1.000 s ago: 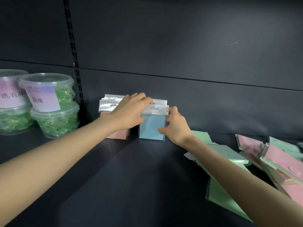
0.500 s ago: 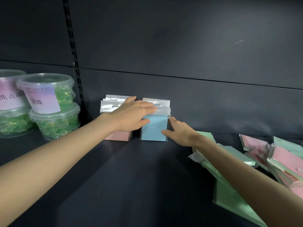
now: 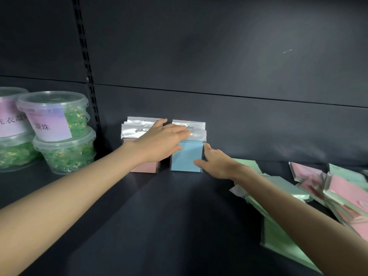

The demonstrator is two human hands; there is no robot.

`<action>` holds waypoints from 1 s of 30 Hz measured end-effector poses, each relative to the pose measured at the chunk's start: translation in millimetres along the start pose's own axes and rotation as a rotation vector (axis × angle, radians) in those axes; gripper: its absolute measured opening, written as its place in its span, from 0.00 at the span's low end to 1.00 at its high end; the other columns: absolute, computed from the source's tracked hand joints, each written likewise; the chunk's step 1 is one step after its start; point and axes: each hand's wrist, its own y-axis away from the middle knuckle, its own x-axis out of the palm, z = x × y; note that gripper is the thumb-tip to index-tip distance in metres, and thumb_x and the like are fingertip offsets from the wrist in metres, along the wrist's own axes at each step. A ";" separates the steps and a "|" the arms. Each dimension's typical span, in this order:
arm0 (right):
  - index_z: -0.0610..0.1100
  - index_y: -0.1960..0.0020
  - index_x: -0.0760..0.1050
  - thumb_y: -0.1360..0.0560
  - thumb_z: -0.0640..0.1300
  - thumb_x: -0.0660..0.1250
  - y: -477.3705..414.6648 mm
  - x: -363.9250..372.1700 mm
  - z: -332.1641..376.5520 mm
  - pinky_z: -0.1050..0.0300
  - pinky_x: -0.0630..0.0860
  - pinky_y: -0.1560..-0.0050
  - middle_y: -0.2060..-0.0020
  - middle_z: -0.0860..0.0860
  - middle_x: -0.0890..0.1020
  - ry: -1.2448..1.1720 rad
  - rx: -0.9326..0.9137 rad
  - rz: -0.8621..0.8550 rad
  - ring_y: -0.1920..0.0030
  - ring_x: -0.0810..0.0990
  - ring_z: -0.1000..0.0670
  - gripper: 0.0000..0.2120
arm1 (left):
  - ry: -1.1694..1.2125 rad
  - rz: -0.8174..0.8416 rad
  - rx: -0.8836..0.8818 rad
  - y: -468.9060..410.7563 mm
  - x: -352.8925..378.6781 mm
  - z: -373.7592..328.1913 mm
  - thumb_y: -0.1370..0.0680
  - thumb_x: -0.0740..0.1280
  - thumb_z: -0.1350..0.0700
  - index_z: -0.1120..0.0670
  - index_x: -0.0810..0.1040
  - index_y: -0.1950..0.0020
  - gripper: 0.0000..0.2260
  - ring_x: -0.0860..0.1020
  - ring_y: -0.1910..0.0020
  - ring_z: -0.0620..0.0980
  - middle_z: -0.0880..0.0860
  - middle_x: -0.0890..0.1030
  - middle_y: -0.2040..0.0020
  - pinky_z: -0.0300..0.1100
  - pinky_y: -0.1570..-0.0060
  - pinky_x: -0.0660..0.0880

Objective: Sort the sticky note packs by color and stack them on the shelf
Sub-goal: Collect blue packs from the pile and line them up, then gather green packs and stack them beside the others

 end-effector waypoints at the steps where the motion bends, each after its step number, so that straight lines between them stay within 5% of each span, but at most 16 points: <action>1: 0.40 0.34 0.60 0.22 0.49 0.58 0.1 -0.2 0.4 0.49 0.72 0.44 0.42 0.42 0.77 0.012 0.006 -0.005 0.44 0.75 0.42 0.21 | 0.004 -0.003 -0.005 -0.1 -0.1 0.0 0.19 0.58 0.51 0.50 0.62 0.27 0.20 0.64 0.31 0.50 0.47 0.64 0.28 0.47 0.28 0.47; 11: 0.40 0.36 0.65 0.26 0.53 0.64 8.7 -9.1 1.1 0.48 0.73 0.42 0.42 0.46 0.75 0.069 0.011 -0.107 0.43 0.74 0.44 0.25 | 0.195 -0.118 -0.064 1.5 -9.3 -2.5 0.24 0.65 0.53 0.49 0.62 0.27 0.26 0.67 0.36 0.51 0.48 0.67 0.32 0.45 0.32 0.55; 22: 0.44 0.30 0.66 0.23 0.52 0.64 44.2 -51.1 -39.9 0.52 0.68 0.35 0.33 0.47 0.72 0.096 -0.019 -0.230 0.34 0.70 0.47 0.25 | 0.349 -0.292 -0.020 -6.8 -21.4 -44.6 0.22 0.63 0.53 0.50 0.71 0.34 0.16 0.68 0.39 0.47 0.45 0.71 0.38 0.37 0.44 0.58; 30: 0.44 0.37 0.73 0.26 0.50 0.68 74.4 -69.9 -104.7 0.53 0.72 0.41 0.44 0.48 0.79 0.054 0.100 -0.220 0.43 0.77 0.47 0.20 | 0.566 -0.088 -0.085 -28.4 0.0 -115.8 0.23 0.64 0.49 0.50 0.75 0.40 0.12 0.74 0.45 0.49 0.46 0.75 0.46 0.47 0.43 0.71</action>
